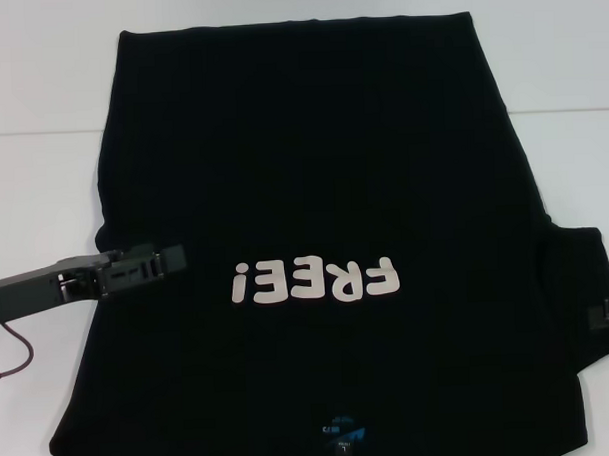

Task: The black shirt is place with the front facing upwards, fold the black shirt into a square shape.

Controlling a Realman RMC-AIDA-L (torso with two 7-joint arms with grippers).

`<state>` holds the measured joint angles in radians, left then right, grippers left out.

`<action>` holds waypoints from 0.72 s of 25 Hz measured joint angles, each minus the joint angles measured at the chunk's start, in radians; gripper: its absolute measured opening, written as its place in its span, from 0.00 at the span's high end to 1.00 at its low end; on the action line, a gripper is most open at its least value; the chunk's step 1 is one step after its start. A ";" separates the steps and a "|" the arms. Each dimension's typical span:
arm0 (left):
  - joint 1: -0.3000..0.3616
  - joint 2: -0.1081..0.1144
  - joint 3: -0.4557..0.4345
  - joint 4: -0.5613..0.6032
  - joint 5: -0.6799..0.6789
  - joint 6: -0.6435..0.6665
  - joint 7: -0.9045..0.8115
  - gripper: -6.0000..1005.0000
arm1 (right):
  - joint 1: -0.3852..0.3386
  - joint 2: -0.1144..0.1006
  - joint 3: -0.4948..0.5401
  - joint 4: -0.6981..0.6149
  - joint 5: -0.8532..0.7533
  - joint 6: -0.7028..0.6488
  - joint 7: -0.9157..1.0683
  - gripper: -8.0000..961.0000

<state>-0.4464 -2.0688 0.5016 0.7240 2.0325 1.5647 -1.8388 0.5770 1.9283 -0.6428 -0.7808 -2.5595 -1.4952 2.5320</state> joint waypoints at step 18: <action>0.000 -0.002 0.000 -0.002 0.000 -0.016 0.000 0.21 | 0.022 0.006 0.000 0.030 0.038 0.024 -0.009 0.08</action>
<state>-0.4465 -2.0711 0.5016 0.7224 2.0322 1.5491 -1.8391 0.5993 1.9348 -0.6425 -0.7510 -2.5214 -1.4714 2.5229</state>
